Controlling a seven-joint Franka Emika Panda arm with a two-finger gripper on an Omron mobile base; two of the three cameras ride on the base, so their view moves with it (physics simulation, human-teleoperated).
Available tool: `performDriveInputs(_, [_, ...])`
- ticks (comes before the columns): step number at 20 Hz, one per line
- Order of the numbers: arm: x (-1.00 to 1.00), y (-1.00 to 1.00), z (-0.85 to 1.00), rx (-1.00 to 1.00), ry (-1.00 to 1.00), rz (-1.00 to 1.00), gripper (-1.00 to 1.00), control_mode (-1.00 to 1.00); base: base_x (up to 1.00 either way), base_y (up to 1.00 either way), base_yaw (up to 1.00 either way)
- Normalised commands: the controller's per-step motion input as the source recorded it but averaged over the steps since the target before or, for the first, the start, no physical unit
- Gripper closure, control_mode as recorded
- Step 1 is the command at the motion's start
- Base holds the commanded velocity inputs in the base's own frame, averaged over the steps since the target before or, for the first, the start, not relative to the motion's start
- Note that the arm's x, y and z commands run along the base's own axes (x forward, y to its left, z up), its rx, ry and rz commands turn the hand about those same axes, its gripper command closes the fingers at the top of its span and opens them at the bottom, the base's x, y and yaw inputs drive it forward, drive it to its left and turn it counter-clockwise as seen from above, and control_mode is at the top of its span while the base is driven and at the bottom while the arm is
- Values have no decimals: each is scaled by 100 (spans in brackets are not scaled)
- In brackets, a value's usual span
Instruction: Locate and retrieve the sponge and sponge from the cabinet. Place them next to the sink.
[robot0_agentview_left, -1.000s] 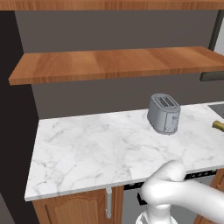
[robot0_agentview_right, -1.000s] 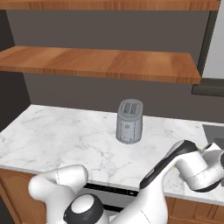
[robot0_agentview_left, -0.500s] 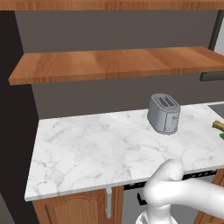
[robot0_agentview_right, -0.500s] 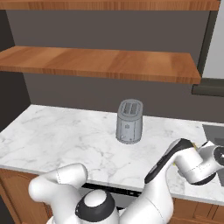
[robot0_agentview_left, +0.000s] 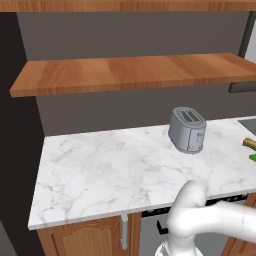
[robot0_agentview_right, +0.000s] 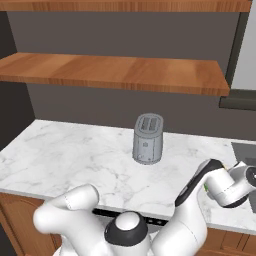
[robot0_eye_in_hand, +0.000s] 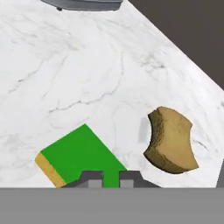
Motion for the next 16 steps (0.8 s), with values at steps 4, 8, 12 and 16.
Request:
performDriveInputs(4, [14,-39,-15,4,0,0,100,-100,0,0,0])
performDriveInputs(8, [12,-34,-12,4,0,0,100,-100,0,0,0])
performDriveInputs(12, [4,-3,-1,0,1,0,-100,-100,0,0,0])
performDriveInputs(16, [-35,15,12,-6,0,-1,-100,-100,0,0,0])
